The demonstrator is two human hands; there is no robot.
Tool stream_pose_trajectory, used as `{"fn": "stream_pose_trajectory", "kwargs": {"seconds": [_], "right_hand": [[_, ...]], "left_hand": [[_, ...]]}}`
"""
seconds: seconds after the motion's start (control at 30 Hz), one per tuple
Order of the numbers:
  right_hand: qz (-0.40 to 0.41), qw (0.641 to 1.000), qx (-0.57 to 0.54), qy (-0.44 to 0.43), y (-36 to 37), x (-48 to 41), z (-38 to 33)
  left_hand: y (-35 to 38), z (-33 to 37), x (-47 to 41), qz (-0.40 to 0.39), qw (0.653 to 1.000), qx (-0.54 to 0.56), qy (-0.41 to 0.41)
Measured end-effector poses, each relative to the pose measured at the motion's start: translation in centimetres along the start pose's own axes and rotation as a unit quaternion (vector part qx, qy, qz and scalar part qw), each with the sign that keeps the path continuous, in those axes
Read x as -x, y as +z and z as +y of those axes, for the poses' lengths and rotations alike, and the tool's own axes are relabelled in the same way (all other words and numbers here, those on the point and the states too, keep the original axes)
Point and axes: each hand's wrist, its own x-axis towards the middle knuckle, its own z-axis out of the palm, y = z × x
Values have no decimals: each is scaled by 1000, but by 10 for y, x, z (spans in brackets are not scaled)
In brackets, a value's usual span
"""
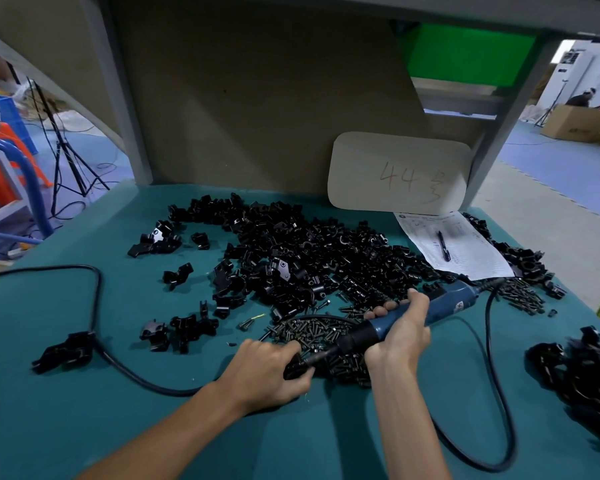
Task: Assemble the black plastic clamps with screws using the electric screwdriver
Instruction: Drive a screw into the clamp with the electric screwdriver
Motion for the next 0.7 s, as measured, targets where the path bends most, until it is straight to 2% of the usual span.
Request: {"fn": "stream_pose_trajectory", "kwargs": {"seconds": [0.4,0.7], "right_hand": [[15,1000,-6,8,-3,0,0],[8,1000,0,-13,-1,-3,4]], "left_hand": [[4,-4,0,-5,1000,0,6],[6,-4,0,-4,1000,11,-21]]}}
